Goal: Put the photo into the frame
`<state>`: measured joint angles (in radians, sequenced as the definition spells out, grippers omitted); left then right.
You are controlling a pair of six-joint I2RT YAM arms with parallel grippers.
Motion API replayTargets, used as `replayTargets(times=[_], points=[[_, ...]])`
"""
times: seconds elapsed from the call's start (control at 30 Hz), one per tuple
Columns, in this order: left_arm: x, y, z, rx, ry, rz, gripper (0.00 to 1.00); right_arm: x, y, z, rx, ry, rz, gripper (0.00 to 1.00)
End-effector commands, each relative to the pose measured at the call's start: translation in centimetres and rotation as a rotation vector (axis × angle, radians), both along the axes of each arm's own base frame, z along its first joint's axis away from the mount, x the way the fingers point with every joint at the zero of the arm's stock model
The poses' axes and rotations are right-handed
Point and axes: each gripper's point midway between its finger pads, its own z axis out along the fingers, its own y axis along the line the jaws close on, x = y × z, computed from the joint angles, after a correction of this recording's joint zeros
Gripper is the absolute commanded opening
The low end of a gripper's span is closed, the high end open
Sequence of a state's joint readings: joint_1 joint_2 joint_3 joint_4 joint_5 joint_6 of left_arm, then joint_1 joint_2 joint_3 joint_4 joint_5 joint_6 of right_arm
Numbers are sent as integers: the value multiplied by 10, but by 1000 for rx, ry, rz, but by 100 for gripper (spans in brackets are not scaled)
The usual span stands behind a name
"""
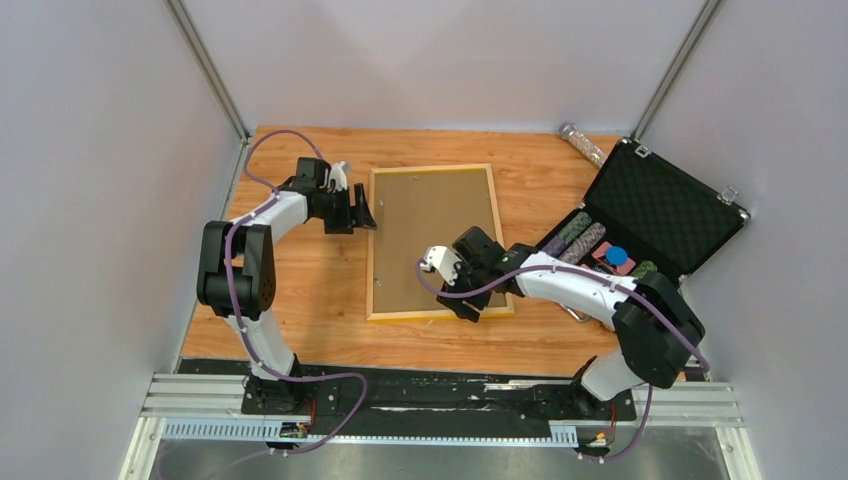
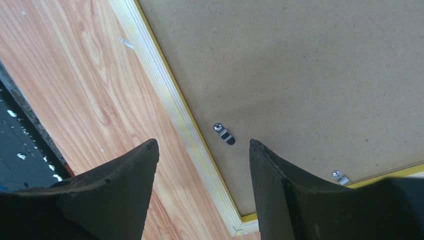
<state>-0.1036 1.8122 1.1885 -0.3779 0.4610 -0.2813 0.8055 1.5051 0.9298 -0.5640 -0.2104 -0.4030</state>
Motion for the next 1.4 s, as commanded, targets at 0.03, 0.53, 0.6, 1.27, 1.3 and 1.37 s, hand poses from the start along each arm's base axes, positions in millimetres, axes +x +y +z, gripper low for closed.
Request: replayTargets(times=[0.03, 0.53, 0.6, 1.27, 1.3, 1.37], points=[[14, 1, 22, -6, -75, -21, 81, 8, 1, -2, -31, -56, 4, 66], [15, 4, 21, -5, -70, -13, 81, 5, 3, -21, -85, -51, 32, 62], [15, 4, 21, -5, -70, -13, 81, 5, 4, -21, -85, -51, 34, 61], [16, 8, 19, 0, -65, -4, 81, -11, 0, -28, -110, -28, 40, 39], [16, 9, 18, 1, -65, -3, 81, -12, 0, -28, -110, -25, 38, 38], [16, 9, 18, 3, -64, -3, 81, -12, 0, -27, -107, -26, 40, 35]])
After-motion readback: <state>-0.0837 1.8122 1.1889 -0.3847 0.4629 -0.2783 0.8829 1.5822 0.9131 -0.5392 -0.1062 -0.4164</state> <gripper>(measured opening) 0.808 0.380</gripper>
